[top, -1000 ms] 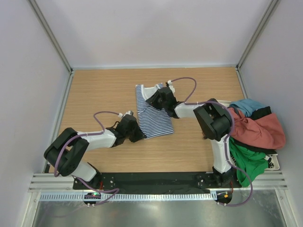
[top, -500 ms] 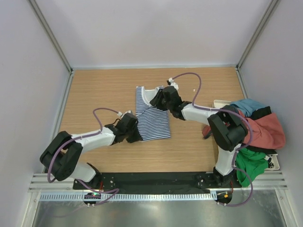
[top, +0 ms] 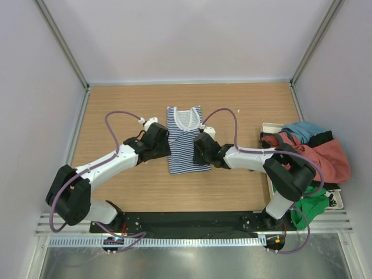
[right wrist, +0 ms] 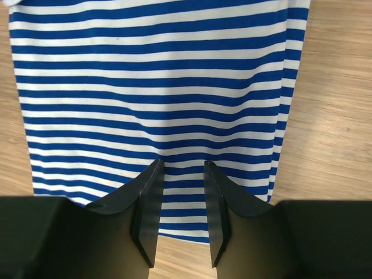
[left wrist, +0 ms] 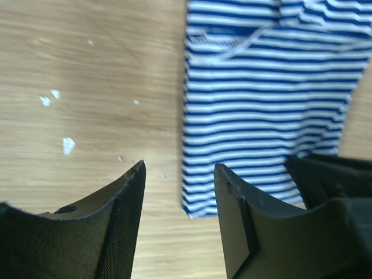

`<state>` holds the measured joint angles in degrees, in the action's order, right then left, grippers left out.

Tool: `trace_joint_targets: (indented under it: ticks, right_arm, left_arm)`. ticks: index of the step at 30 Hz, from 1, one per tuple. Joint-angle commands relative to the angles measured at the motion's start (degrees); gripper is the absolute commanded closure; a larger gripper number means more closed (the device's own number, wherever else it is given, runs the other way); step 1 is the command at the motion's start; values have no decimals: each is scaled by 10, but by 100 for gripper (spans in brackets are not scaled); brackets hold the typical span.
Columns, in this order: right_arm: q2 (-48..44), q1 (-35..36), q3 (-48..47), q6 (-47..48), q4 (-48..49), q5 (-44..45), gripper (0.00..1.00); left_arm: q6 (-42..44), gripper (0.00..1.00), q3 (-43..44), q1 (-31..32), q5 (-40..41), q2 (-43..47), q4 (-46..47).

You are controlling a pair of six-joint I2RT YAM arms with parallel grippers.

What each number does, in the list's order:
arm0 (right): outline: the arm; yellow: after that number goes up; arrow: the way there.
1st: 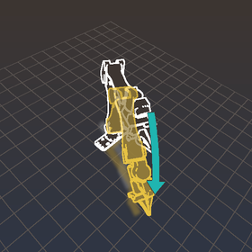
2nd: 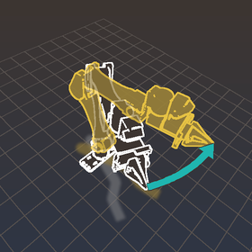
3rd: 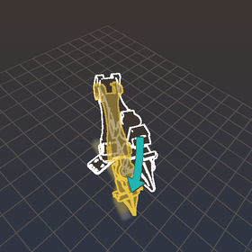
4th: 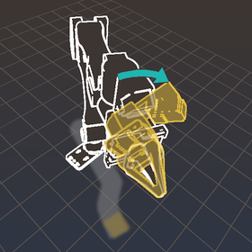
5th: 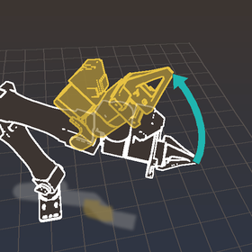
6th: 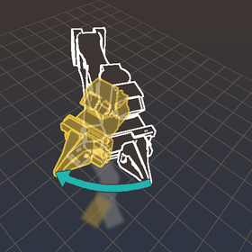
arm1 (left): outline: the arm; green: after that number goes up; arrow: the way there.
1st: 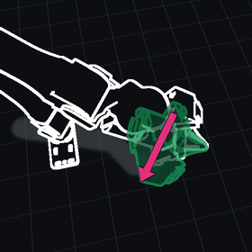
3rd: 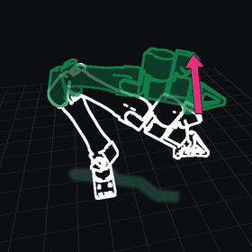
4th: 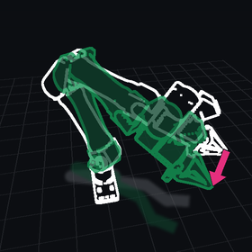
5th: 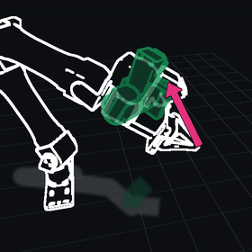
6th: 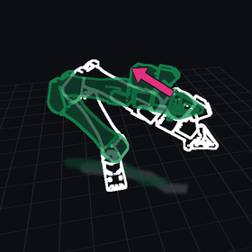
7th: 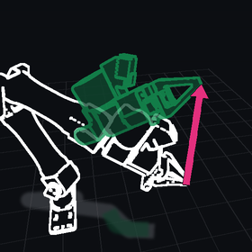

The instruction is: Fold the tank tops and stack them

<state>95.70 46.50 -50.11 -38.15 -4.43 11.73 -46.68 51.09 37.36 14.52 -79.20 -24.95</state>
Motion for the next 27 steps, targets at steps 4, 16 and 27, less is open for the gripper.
trace_joint_targets:
  ticks: [4,16,27]
  right_arm:
    - [-14,10,-3,34,-32,25,62]
    - [-24,10,4,80,-81,16,66]
    - [-72,8,43,95,-88,-3,66]
  left_arm:
    - [92,46,44,-14,96,-53,37]
    - [293,52,75,-20,58,-124,112]
    - [403,51,55,-20,-59,-155,210]
